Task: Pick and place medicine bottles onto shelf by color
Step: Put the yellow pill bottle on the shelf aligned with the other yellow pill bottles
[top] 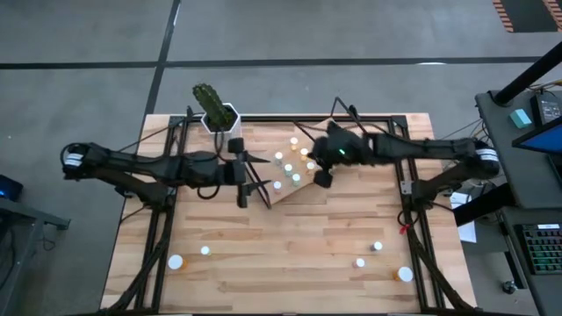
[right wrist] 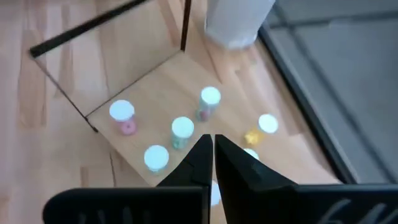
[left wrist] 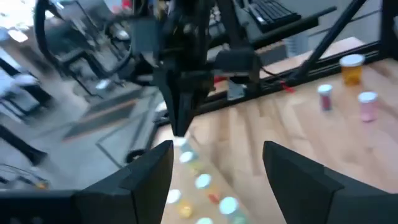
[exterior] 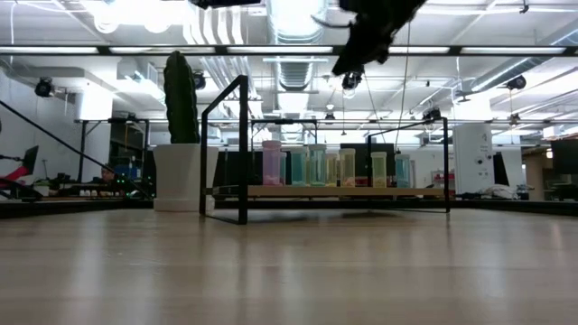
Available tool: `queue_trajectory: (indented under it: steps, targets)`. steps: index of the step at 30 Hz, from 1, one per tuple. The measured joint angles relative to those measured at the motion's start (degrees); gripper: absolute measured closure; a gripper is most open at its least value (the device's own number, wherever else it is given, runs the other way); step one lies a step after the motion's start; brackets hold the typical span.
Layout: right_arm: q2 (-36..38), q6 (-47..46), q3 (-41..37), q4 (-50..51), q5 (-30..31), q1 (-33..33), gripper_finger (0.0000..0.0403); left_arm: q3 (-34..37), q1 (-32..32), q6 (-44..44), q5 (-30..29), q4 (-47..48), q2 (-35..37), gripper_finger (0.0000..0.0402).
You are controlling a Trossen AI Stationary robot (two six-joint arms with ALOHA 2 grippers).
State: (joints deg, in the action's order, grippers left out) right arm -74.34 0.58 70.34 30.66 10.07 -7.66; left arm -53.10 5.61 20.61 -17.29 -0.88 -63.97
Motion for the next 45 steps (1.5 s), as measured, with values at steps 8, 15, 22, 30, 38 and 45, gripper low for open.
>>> queue_trajectory:
  steps: [8, 15, 22, 30, 38, 45]
  targets:
    - [-13.2, 2.8, 13.4, 15.0, -9.9, -11.4, 0.0394, 7.2, 0.0, 7.4, -4.2, -7.7, 4.9, 0.0171]
    - [-20.5, 6.1, 16.1, 19.0, -14.6, -18.6, 0.0394, 8.4, 0.0, 8.6, -7.7, -8.1, 7.4, 0.0171]
    - [-24.2, 6.4, 15.4, 19.4, -18.0, -20.9, 0.0394, 8.4, 0.0, 8.4, -7.7, -7.7, 7.4, 0.0171]
    - [-26.0, 6.9, 14.7, 17.9, -18.1, -20.9, 0.0394, 8.4, 0.0, 8.4, -7.7, -7.5, 7.4, 0.0171]
    - [-25.7, 6.6, 14.4, 17.2, -18.3, -20.8, 0.0394, 8.4, 0.0, 8.4, -7.7, -7.6, 7.2, 0.0171]
    - [-25.7, 6.5, 14.3, 16.1, -20.7, -20.7, 0.0394, 8.4, 0.0, 8.4, -7.7, -7.6, 7.0, 0.0171]
